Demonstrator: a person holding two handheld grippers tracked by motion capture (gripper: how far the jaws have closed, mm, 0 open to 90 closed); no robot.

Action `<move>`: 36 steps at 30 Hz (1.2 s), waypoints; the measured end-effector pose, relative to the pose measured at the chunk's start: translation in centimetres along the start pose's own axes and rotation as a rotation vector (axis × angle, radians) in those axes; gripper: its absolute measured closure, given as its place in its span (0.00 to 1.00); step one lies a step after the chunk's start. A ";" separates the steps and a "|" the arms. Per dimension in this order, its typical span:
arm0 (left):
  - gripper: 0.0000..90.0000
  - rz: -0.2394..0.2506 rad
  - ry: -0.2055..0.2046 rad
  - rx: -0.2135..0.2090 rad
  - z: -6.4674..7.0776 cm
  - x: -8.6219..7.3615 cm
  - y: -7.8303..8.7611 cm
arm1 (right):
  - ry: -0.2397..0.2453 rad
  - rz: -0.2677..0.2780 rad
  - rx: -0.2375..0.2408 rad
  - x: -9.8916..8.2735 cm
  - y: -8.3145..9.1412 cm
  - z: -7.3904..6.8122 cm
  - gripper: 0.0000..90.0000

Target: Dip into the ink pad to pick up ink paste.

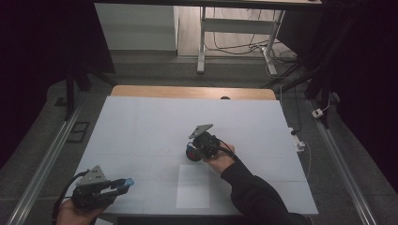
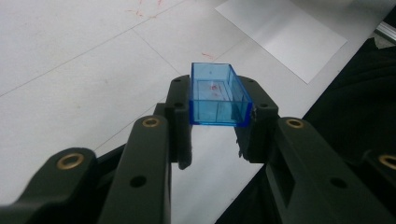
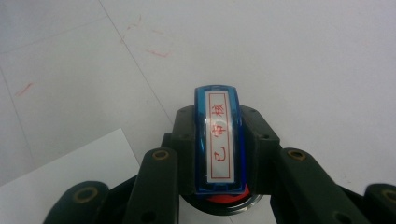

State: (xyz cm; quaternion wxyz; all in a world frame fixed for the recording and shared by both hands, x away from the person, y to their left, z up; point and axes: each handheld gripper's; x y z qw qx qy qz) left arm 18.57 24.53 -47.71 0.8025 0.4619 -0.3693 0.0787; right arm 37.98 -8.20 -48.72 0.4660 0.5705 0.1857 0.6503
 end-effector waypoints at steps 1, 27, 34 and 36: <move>0.76 0.000 0.000 0.000 0.0 0.0 0.0 | 0.008 -0.003 -0.007 0.1 0.0 -0.1 0.78; 0.76 -0.002 0.000 -0.001 0.0 0.0 0.0 | -0.189 0.112 0.123 -1.9 -0.3 2.1 0.78; 0.76 -0.001 -0.001 -0.003 0.0 0.0 0.0 | -0.098 0.076 0.053 -1.2 -0.1 0.9 0.78; 0.76 -0.002 -0.001 -0.003 0.0 0.0 0.0 | -0.091 0.076 0.046 -1.1 -0.1 0.8 0.78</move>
Point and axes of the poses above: each handheld gripper's, and its own axes: y roughly backward along the jaws, x roughly out of its top, z roughly to its right, and after that the axes turned 12 degrees about y, right-handed
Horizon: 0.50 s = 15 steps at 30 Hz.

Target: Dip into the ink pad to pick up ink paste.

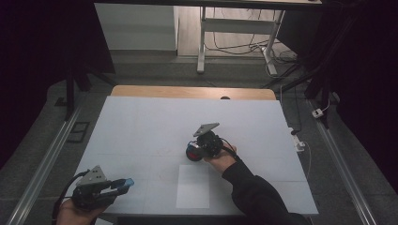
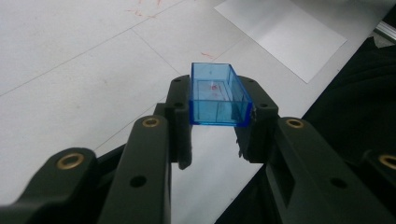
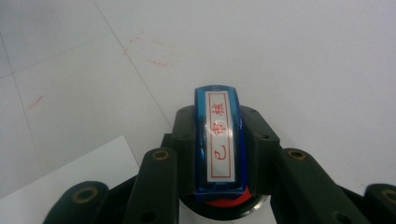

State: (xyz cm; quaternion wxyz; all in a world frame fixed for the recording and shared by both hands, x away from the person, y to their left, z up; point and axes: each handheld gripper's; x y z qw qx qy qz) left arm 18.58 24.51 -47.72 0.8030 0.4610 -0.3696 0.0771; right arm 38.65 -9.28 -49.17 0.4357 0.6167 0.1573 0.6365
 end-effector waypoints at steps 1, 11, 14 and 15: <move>0.76 0.001 0.000 0.000 0.0 0.0 0.0 | 0.005 -0.005 -0.004 0.0 0.0 0.0 0.78; 0.76 0.005 0.001 -0.003 -0.1 0.0 0.1 | -0.005 0.030 0.005 0.3 0.7 0.2 0.78; 0.76 0.005 0.002 -0.005 -0.1 0.0 0.1 | -0.007 0.044 0.022 0.4 1.2 0.3 0.78; 0.76 0.005 0.002 -0.006 -0.1 0.0 0.1 | -0.011 0.049 0.028 0.4 1.4 0.3 0.78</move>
Point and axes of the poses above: each handheld gripper's, and its own axes: y roughly backward along the jaws, x roughly out of its top, z roughly to its right, and after that the axes turned 12 degrees about y, right-handed
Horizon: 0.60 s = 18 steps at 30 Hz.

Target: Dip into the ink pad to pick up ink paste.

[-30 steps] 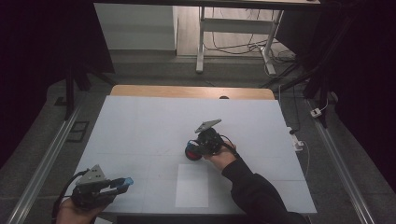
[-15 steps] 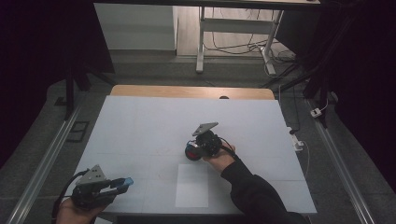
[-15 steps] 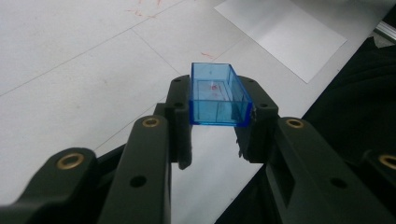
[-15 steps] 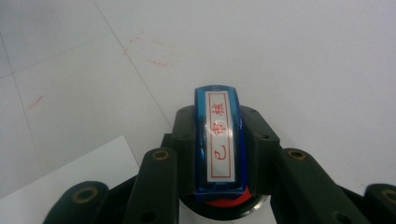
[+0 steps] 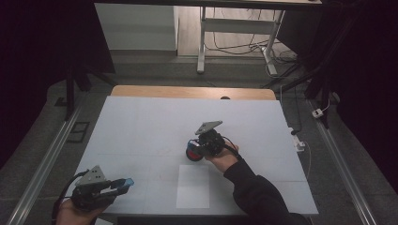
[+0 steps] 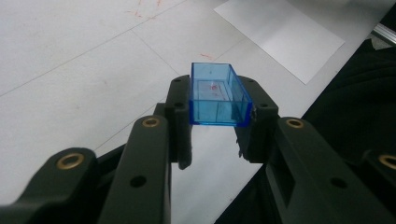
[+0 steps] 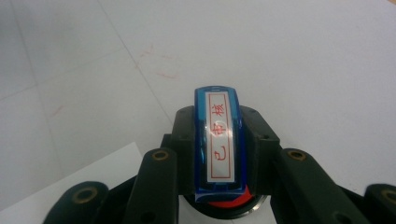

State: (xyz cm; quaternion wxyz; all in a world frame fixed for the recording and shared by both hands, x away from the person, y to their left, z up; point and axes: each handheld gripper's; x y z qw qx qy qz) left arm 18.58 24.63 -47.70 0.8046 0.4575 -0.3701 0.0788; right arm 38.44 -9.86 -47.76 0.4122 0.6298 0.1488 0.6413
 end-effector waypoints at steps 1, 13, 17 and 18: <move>0.76 0.000 0.000 -0.001 0.0 0.0 0.0 | -0.001 0.008 0.010 0.0 0.2 0.0 0.78; 0.76 0.002 -0.001 -0.004 0.0 0.0 0.0 | 0.019 0.046 0.063 0.2 2.1 -0.6 0.78; 0.76 0.002 0.001 -0.007 0.0 0.0 0.0 | 0.029 0.057 0.076 0.3 2.6 -1.2 0.78; 0.76 0.002 0.003 -0.008 0.0 0.0 0.0 | 0.033 0.059 0.079 0.3 2.7 -1.3 0.78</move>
Point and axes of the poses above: each handheld gripper's, and its own axes: y roughly backward along the jaws, x roughly out of its top, z roughly to its right, and after that the axes turned 12 degrees about y, right-handed
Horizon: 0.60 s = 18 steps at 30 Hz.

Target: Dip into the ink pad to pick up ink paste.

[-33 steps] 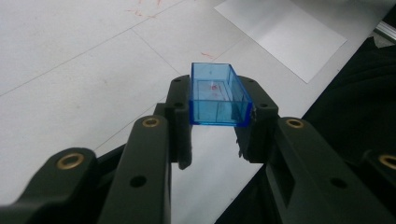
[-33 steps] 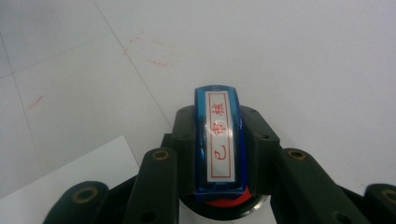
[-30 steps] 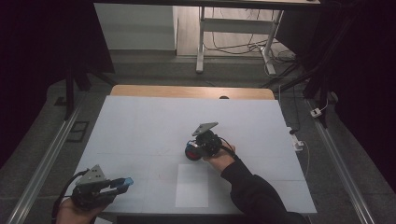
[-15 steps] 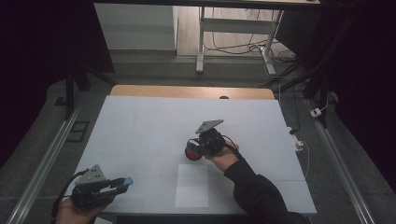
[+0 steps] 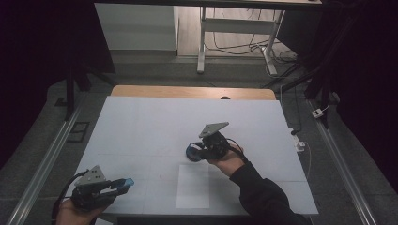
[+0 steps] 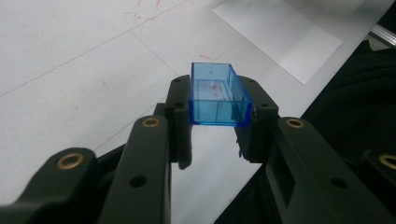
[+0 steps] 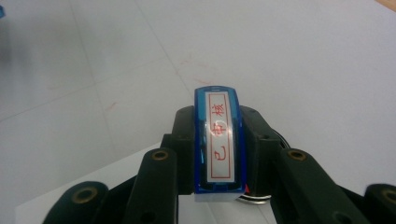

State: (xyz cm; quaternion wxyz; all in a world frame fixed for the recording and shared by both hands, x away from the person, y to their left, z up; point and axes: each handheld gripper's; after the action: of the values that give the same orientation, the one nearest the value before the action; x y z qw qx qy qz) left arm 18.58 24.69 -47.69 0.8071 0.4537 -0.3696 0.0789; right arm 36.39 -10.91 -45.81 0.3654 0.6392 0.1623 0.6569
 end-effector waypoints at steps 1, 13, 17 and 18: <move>0.76 0.002 0.003 -0.002 0.0 0.0 0.0 | 0.005 -0.002 0.001 0.0 0.1 -0.1 0.78; 0.76 0.004 0.009 -0.003 -0.1 0.0 0.0 | 0.027 0.021 0.035 0.3 1.3 -1.4 0.78; 0.76 0.005 0.010 -0.005 -0.1 0.0 0.0 | 0.034 0.026 0.047 0.2 1.7 -2.0 0.78; 0.76 0.005 0.009 -0.003 -0.1 0.0 0.0 | 0.039 0.022 0.047 0.2 1.8 -2.1 0.78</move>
State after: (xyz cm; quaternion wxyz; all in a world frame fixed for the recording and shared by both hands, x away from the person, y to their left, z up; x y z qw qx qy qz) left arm 18.61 24.77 -47.68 0.8092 0.4513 -0.3672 0.0824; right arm 33.89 -11.46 -44.68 0.3398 0.6363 0.1776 0.6694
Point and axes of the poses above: each handheld gripper's, and its own axes: y roughly backward along the jaws, x roughly out of its top, z roughly to its right, and after that the axes turned 12 degrees about y, right-handed
